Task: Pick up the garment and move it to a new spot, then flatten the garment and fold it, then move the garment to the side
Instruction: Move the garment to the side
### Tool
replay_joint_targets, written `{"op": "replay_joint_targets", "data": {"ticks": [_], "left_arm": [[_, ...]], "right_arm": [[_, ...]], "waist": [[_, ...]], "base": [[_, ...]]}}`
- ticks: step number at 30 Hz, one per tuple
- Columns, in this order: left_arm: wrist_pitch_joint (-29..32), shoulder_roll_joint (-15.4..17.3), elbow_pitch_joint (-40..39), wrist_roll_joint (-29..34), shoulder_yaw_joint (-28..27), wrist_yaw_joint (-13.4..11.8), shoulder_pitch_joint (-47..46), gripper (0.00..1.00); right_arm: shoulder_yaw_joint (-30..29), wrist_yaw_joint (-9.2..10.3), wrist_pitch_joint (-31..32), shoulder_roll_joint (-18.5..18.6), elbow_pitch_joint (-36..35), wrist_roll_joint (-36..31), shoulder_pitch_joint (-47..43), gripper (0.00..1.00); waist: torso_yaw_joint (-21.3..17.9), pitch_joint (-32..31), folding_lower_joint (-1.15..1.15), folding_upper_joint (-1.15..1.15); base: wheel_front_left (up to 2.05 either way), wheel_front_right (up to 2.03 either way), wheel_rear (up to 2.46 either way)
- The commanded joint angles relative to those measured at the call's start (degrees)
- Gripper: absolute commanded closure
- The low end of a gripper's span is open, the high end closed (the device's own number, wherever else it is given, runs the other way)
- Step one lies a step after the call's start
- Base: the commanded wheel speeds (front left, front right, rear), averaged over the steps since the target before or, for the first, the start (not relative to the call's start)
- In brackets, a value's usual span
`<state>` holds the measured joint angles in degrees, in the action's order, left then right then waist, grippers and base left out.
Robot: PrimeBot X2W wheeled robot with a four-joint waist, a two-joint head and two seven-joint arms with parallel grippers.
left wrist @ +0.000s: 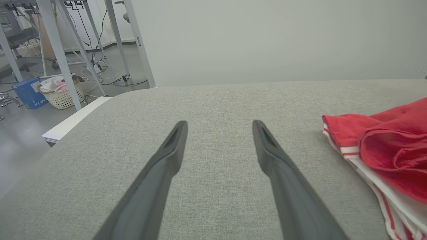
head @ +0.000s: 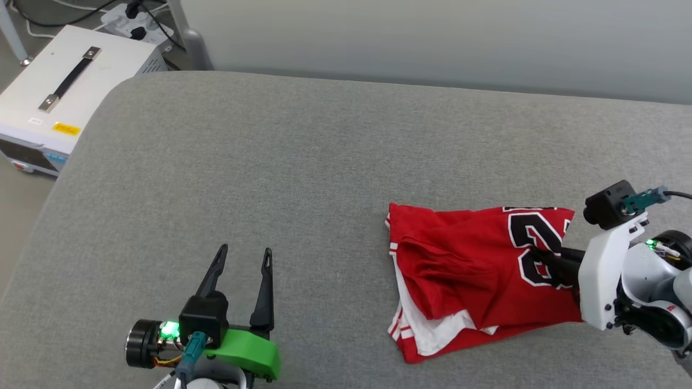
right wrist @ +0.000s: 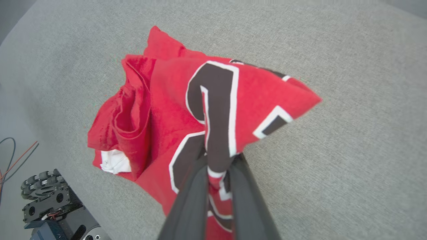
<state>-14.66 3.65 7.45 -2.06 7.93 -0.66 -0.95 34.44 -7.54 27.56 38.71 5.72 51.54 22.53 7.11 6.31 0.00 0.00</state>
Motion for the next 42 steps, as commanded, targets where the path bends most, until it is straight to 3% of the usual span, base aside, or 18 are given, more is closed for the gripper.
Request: {"op": "replay_joint_targets", "data": {"ticks": [1,11,17,29,42], "left_arm": [[-0.34,-0.23,-0.21,-0.27,-0.24,0.04,0.48,0.00],[-0.34,0.06,-2.25,0.27,-0.80,0.21,-0.89,0.00],[-0.34,0.65,-4.11,0.75,-1.14,0.39,-3.42,0.00],[-0.34,1.56,-7.28,1.55,-0.39,1.39,-10.04,0.00],[-0.34,1.79,-10.30,1.59,-0.09,0.96,-12.23,0.00]], "right_arm": [[-0.09,0.05,0.37,1.17,-0.72,-0.43,1.34,1.00],[-3.84,0.05,2.40,6.96,-0.50,-2.15,4.37,1.00],[-8.02,0.05,3.62,9.95,2.72,-3.72,7.15,1.00],[-16.22,0.05,5.09,18.21,15.53,-9.81,14.42,1.00],[-23.42,0.05,4.52,19.73,25.65,-16.31,19.14,1.00]], "waist": [[-3.01,-0.48,0.00,0.00],[-10.82,4.08,0.00,0.00],[-12.97,10.17,0.00,0.00],[-11.10,20.71,0.00,0.00],[-9.62,23.95,0.00,0.00]], "base": [[0.00,0.00,0.00],[0.00,0.00,0.00],[0.00,0.00,0.00],[0.00,0.00,0.00],[0.00,0.00,0.00]]}}
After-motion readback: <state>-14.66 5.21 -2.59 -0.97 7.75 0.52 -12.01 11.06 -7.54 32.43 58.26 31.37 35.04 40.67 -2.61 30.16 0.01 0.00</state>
